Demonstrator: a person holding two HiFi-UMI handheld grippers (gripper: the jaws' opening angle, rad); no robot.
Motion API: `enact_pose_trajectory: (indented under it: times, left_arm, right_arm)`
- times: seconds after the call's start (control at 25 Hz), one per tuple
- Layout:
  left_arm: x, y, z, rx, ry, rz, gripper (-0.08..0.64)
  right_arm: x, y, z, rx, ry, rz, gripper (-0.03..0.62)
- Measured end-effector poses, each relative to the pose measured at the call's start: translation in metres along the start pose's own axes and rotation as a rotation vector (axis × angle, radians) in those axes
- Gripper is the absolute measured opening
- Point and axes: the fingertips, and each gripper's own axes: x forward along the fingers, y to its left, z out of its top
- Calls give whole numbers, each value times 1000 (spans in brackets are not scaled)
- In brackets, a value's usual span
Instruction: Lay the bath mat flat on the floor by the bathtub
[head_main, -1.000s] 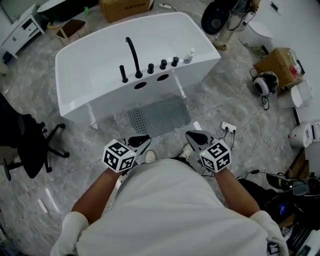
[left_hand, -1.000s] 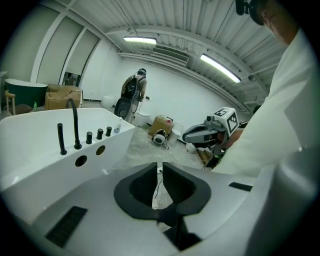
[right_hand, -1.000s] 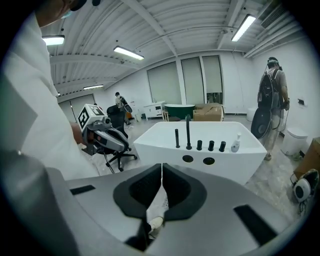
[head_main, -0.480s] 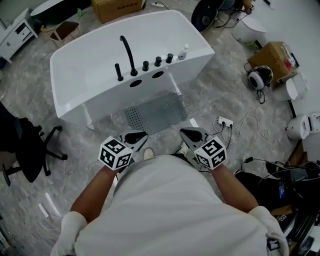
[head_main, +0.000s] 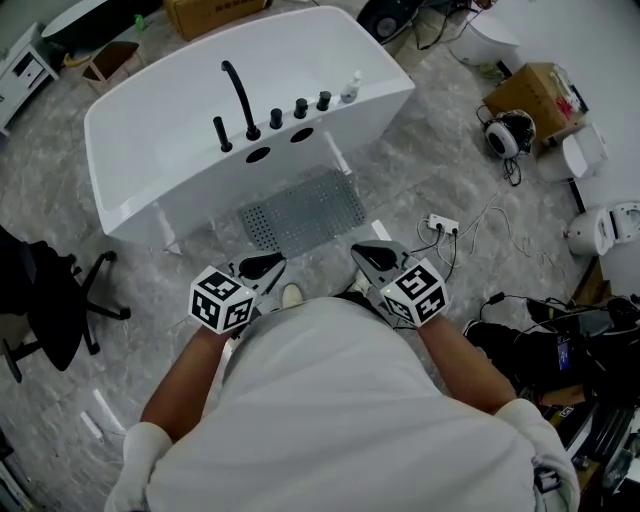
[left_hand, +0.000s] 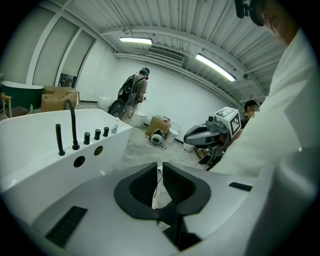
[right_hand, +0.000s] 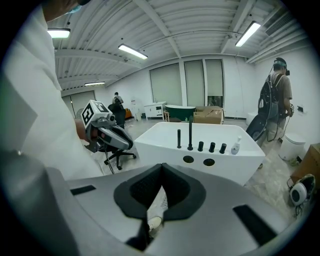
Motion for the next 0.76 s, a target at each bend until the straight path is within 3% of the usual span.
enact_pose_trajectory:
  times: [0.76]
  left_arm:
    - [8, -6, -7, 12, 21, -37, 44]
  right_arm:
    - [-3, 9, -17, 38, 18, -21, 8]
